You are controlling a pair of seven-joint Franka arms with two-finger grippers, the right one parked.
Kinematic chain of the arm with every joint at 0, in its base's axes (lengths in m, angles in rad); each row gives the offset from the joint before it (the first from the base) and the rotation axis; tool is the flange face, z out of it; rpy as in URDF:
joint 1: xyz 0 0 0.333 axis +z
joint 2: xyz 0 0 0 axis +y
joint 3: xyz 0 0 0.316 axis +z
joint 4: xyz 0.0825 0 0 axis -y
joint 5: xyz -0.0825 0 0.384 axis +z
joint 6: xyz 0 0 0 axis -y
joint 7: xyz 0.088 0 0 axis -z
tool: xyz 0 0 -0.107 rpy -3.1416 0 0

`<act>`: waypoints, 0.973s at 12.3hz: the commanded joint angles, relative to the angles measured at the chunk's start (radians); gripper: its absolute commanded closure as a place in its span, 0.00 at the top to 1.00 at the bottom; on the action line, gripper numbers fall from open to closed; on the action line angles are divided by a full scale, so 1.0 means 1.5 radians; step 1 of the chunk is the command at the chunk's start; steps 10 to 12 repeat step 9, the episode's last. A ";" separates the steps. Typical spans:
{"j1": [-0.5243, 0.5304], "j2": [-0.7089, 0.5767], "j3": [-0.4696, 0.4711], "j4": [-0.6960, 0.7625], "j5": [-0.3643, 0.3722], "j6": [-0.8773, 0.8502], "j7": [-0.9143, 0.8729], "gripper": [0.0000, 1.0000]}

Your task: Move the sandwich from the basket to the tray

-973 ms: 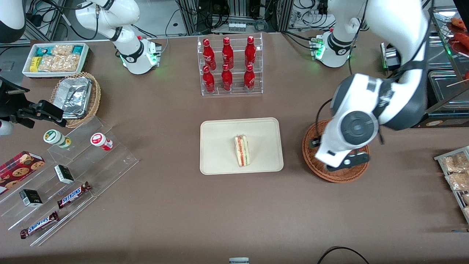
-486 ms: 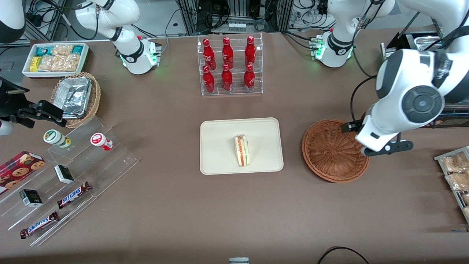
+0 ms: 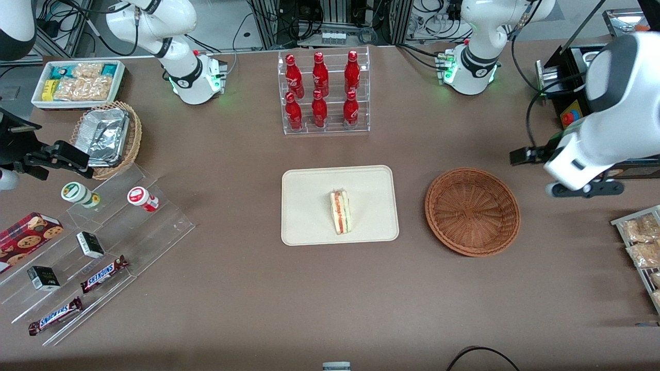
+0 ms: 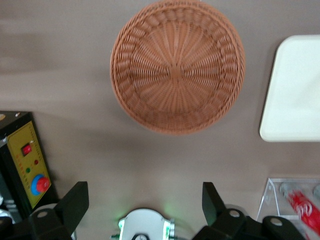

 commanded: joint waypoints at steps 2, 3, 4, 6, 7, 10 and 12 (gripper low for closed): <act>0.018 -0.053 -0.006 -0.003 -0.003 -0.043 0.019 1.00; 0.017 -0.056 -0.005 0.010 0.001 -0.053 0.021 1.00; 0.018 -0.056 0.000 0.018 0.002 -0.054 0.038 1.00; 0.016 -0.066 0.030 0.025 0.001 -0.064 0.077 1.00; 0.016 -0.068 0.034 0.025 0.001 -0.070 0.079 1.00; 0.016 -0.067 0.035 0.025 -0.004 -0.066 0.073 1.00; 0.016 -0.067 0.035 0.025 -0.004 -0.066 0.073 1.00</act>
